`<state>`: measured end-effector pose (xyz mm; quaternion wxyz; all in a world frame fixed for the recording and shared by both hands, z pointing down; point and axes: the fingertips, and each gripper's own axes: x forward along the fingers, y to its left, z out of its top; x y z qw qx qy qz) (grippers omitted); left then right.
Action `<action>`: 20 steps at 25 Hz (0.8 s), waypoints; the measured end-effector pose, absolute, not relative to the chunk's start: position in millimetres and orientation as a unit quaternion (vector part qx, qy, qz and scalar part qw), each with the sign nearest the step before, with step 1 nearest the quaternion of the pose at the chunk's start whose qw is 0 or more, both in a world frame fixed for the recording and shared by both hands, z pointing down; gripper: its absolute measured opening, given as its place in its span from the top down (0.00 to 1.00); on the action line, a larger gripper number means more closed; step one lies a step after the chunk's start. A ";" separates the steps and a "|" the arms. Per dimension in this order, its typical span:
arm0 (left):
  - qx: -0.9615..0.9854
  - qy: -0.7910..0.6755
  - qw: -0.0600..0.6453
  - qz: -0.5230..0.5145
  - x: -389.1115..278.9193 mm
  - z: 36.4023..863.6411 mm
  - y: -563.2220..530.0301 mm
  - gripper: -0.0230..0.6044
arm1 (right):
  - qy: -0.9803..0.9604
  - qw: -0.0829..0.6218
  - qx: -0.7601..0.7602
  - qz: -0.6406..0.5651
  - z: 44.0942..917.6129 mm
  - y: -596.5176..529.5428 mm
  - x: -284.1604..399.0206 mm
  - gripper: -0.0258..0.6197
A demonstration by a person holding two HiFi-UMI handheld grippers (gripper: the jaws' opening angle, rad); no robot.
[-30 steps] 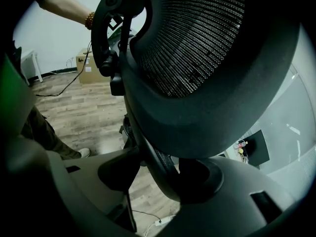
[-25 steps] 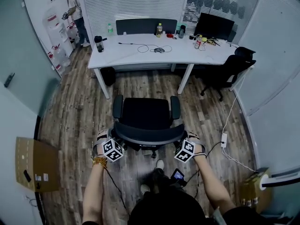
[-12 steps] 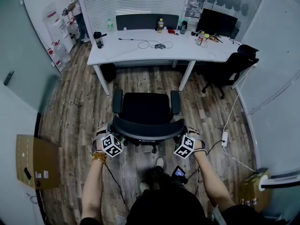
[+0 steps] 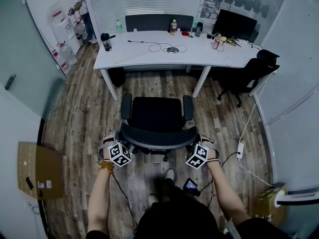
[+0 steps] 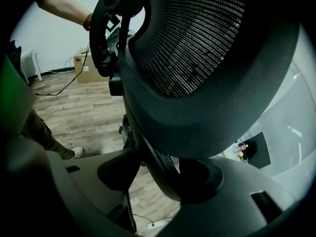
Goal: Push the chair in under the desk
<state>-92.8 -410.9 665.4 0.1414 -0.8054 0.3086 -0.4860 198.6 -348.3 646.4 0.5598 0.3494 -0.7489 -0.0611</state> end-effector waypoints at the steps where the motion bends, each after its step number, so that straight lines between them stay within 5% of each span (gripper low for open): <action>1: -0.805 0.309 0.141 -0.486 -91.6 665.3 -413.8 0.37 | -0.749 0.560 0.349 -0.062 646.4 -351.6 199.9 0.57; 20: -0.800 0.304 0.152 -0.495 -74.3 667.8 -452.7 0.39 | -0.755 0.559 0.336 -0.075 648.1 -403.9 219.4 0.57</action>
